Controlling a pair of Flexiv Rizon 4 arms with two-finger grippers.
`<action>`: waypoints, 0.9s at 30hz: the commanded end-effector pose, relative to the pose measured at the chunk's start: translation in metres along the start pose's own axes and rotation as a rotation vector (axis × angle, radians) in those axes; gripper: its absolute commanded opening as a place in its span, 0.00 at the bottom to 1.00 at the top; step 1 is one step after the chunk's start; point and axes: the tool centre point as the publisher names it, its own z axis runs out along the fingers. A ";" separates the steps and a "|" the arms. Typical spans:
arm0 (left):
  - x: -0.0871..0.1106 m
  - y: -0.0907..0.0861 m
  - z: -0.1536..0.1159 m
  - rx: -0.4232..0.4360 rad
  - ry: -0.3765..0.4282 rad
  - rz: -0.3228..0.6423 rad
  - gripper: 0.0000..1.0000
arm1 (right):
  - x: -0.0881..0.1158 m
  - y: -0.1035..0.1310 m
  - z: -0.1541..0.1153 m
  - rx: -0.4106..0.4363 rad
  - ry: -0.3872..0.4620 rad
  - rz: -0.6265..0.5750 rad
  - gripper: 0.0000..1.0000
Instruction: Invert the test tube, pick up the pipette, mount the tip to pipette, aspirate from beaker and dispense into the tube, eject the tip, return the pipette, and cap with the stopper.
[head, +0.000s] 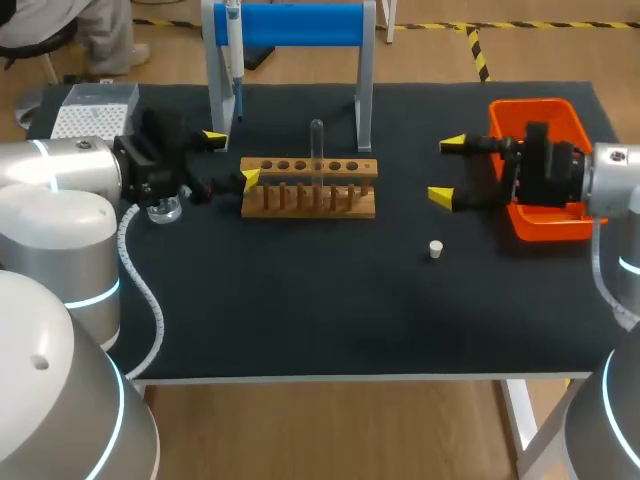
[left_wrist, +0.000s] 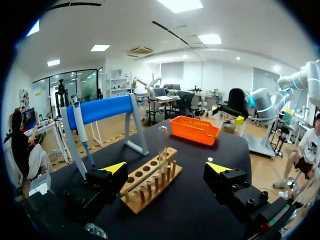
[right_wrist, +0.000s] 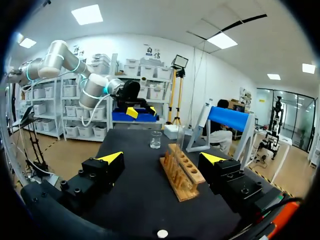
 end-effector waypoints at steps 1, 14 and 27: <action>0.000 0.001 0.000 0.001 -0.001 0.000 1.00 | -0.039 -0.010 0.029 -0.045 0.121 -0.017 1.00; 0.000 0.001 0.000 0.001 -0.001 0.000 1.00 | -0.064 -0.003 0.089 -0.152 0.320 -0.018 1.00; 0.000 0.001 0.000 0.001 -0.001 0.000 1.00 | -0.067 0.001 0.140 -0.173 0.410 0.016 1.00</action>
